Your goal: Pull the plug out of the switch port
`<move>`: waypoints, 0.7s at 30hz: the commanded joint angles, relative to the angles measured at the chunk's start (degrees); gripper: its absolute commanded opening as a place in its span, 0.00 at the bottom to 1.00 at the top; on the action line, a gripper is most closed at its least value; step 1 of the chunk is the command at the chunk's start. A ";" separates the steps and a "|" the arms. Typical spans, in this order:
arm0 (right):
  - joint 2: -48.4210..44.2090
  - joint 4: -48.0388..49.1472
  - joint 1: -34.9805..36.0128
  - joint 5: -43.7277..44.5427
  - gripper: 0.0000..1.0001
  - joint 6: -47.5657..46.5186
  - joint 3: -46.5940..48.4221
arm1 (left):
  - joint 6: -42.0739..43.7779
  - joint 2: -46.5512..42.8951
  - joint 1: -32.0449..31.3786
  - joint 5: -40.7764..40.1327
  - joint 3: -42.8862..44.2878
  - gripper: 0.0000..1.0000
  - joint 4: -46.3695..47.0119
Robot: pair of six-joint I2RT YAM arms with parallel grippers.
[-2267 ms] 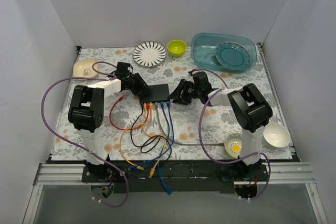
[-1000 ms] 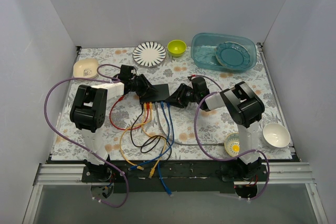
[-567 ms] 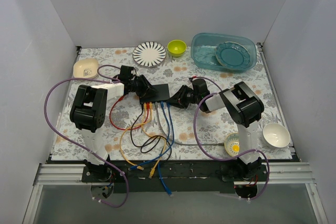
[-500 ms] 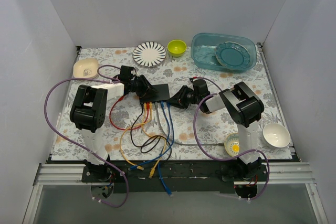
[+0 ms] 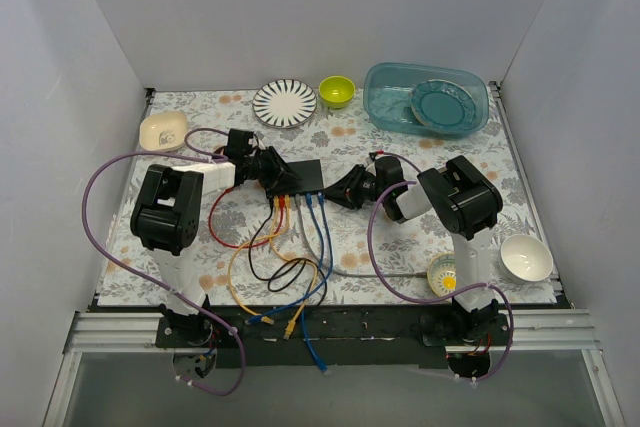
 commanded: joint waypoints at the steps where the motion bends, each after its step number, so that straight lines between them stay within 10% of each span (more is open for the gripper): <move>1: 1.68 -1.92 -0.19 0.35 0.37 -2.66 1.49 | 0.68 -2.51 -0.39 -1.72 -1.95 0.30 -2.31; 21: 2.47 -17.31 1.04 -1.76 0.39 -12.95 9.67 | -0.29 -1.11 -1.01 -1.29 -0.72 0.31 -1.61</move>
